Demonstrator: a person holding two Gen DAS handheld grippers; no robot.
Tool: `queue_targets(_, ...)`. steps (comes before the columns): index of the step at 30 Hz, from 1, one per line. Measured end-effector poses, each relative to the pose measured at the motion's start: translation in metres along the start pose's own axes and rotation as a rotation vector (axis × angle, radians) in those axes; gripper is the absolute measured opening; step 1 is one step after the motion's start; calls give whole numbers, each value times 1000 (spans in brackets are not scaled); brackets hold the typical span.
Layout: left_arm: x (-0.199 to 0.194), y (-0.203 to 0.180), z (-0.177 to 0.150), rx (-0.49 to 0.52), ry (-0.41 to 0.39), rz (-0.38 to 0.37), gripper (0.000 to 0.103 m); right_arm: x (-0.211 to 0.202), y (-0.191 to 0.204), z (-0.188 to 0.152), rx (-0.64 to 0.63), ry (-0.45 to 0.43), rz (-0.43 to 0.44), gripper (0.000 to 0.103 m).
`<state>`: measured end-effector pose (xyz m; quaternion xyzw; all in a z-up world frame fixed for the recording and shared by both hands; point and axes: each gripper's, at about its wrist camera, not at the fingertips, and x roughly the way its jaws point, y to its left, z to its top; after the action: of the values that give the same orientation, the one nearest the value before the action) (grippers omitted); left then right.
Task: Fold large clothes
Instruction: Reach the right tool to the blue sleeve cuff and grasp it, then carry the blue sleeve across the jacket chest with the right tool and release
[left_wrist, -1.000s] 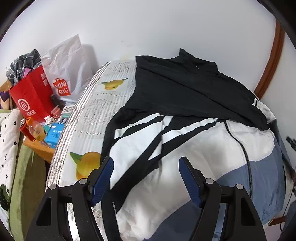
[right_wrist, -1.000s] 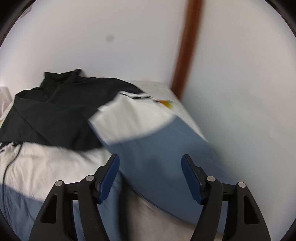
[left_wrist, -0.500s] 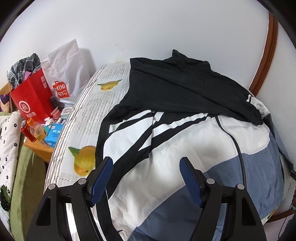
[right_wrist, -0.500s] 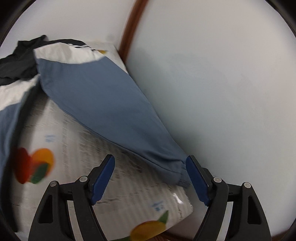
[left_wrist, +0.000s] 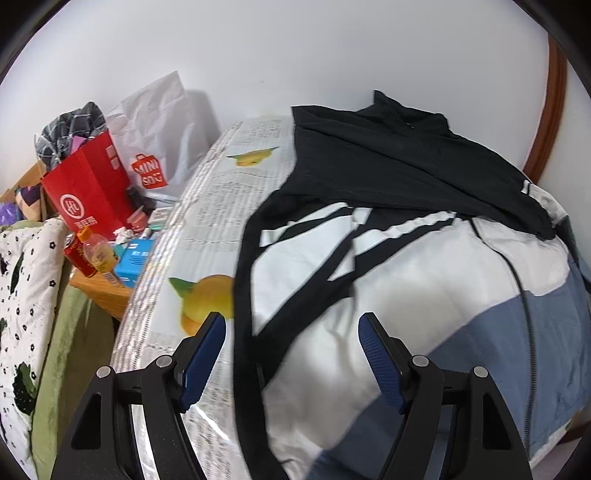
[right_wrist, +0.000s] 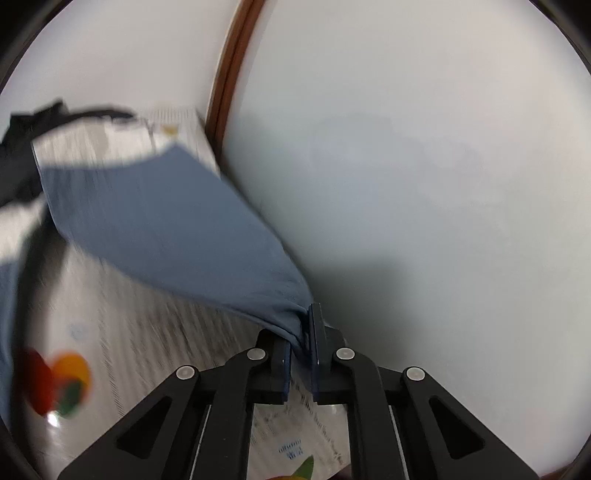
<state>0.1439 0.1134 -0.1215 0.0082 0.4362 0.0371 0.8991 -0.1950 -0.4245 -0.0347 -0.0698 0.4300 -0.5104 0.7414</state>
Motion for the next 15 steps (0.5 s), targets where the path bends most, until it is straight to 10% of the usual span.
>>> queue_targets(8, 12, 24, -1, -46, 4, -4, 72, -95, 41, 78, -4, -233, 115, 5)
queue_targets(15, 18, 39, -9, -96, 35, -75, 72, -159, 166, 151, -113, -392, 365, 5)
